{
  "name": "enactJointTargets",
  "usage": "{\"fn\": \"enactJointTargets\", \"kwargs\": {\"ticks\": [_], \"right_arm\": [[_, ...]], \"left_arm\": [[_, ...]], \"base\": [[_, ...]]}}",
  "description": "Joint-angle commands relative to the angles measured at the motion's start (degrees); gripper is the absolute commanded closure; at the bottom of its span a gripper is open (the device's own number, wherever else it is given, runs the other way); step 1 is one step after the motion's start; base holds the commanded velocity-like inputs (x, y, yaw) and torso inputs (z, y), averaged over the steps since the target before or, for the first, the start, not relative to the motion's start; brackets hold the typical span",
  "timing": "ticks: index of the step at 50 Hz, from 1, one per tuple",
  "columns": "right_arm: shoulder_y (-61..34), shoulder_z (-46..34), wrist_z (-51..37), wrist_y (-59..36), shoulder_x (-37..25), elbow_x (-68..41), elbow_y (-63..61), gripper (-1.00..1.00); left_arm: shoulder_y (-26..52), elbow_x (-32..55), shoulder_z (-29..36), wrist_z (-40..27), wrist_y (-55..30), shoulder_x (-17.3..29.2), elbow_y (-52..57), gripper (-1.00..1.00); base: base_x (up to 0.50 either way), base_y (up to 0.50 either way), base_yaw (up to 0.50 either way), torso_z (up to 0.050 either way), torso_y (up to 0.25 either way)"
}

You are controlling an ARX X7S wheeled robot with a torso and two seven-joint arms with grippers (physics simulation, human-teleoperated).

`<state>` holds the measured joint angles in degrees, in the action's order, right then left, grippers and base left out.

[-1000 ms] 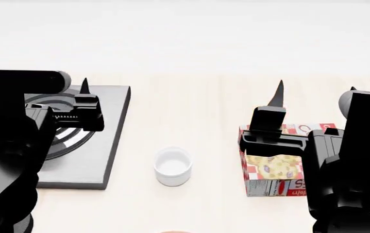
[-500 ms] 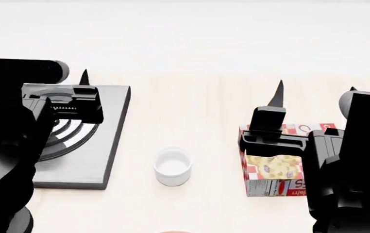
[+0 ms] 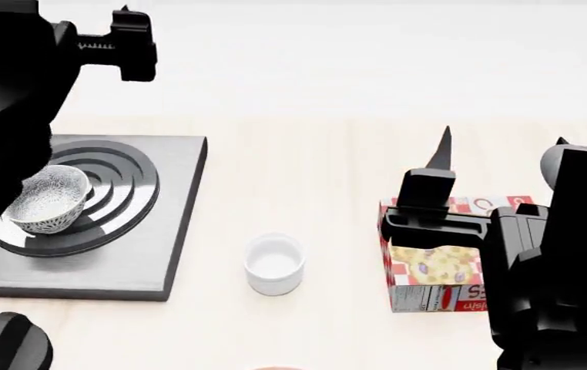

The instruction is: Pick the akita bowl on the stove and place it on the plate.

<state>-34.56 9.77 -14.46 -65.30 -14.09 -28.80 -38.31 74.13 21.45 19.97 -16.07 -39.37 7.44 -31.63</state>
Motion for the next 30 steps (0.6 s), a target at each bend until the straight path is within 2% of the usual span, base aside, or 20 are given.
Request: {"fn": "enactJointTargets", "kwargs": {"ticks": [1,9,13,30], "right_arm": [[-0.1,-0.1,-0.3,-0.1,-0.2,-0.4,0.0,-1.00],[0.1,-0.3,-0.3,0.4,-0.3,-0.6,0.3,-1.00],[0.2,-0.4,-0.3,0.7,-0.4,-0.6,0.4,-1.00],[0.3,-0.6,-0.6,1.1,-0.8,-1.0,0.7,-1.00]], "left_arm": [[12.0,-2.0,-0.9,-1.9,5.8,-4.9,-24.5,-1.00],[15.7,-3.0,-0.1,-2.3,12.9,-7.0,-39.8,-1.00],[16.2,-1.9,0.6,-1.0,13.7,-7.2,-41.8,-1.00],[11.9,0.3,2.1,2.9,11.9,-4.4,-31.4,-1.00]], "base": [[0.00,0.00,0.00,0.000,0.000],[0.00,0.00,0.00,0.000,0.000],[0.00,0.00,0.00,0.000,0.000],[0.00,0.00,0.00,0.000,0.000]]}}
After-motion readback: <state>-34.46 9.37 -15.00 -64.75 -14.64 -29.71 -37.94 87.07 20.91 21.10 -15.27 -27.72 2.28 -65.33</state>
